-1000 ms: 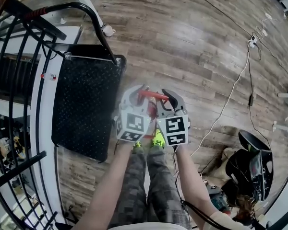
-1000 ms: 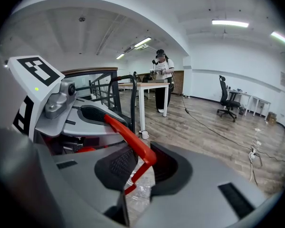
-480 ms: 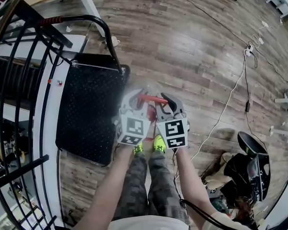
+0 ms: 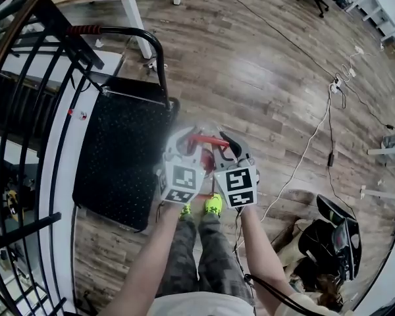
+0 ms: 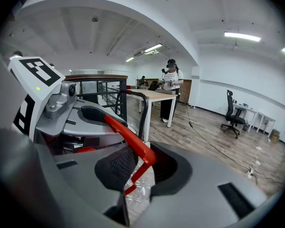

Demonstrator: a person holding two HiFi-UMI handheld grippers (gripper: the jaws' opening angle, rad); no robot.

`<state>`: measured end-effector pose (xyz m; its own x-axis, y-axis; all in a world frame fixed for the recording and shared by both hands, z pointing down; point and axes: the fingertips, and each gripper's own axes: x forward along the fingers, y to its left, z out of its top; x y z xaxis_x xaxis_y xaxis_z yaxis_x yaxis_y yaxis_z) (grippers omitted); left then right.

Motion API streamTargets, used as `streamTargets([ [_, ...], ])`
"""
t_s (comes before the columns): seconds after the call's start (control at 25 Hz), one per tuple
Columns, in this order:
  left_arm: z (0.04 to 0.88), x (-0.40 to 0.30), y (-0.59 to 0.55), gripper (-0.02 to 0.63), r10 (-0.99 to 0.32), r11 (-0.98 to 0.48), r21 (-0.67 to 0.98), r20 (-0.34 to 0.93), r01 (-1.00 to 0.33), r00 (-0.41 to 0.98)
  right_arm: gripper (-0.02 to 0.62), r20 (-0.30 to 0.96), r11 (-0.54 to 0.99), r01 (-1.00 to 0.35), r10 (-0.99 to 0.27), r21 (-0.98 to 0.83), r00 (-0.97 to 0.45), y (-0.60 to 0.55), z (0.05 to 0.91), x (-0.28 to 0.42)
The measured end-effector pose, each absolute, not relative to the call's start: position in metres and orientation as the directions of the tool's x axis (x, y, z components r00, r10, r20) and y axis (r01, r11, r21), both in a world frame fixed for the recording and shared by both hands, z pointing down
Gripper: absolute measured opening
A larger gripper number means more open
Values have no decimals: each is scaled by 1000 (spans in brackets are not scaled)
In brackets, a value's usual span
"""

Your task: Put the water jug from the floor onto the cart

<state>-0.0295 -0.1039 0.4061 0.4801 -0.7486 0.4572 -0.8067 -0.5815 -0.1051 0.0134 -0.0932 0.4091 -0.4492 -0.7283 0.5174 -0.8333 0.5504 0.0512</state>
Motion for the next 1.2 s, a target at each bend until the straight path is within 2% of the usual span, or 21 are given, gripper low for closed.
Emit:
streamTargets([
  [0.56,393,-97,-99,60,-790,-498,-93,459,-862,406,80,513,640,-767,-675,51,-530,-93,396,-54],
  [1.2,401,-185,-137,59,-851,-272,-163,500,-948,158,78,498,809,-586,-488,-51,-717,-141,403,-142],
])
